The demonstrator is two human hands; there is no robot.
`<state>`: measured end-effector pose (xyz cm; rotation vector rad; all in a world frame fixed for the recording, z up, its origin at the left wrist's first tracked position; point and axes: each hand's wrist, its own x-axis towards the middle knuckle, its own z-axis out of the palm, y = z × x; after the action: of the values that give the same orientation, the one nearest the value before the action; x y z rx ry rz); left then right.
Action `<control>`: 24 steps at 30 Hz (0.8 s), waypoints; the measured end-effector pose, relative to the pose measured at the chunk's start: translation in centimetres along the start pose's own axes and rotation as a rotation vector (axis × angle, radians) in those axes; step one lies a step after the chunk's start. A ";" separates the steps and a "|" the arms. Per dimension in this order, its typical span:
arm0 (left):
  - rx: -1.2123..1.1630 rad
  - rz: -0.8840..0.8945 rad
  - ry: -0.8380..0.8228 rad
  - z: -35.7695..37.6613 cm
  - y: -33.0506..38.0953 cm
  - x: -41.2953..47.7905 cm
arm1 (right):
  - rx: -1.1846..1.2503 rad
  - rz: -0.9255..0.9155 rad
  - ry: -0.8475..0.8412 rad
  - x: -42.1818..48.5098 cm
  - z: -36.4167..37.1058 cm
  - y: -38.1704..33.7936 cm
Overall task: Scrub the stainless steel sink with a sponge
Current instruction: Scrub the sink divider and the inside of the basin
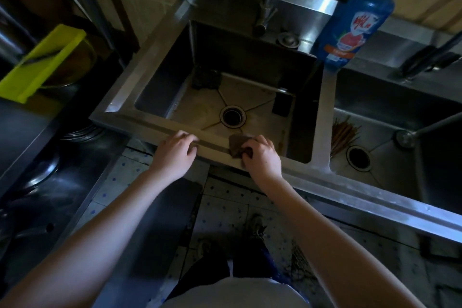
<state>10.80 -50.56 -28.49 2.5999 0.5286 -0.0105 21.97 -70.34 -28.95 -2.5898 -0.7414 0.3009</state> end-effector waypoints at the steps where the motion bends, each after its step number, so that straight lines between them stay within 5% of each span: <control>1: 0.006 -0.003 0.006 0.1 0.0 0.0 | -0.009 0.019 0.016 -0.5 -0.3 1.0; 10: -0.018 -0.039 0.055 -0.5 -1.0 -1.4 | -0.005 0.090 0.082 -1.9 -0.9 2.9; 24: 0.004 -0.231 0.162 -3.6 -4.7 -0.7 | 0.002 -0.175 -0.142 3.8 3.5 -7.6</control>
<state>8.08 -45.40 -27.42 2.5426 0.8852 0.1239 20.59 -61.28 -28.92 -2.4997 -1.0101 0.4344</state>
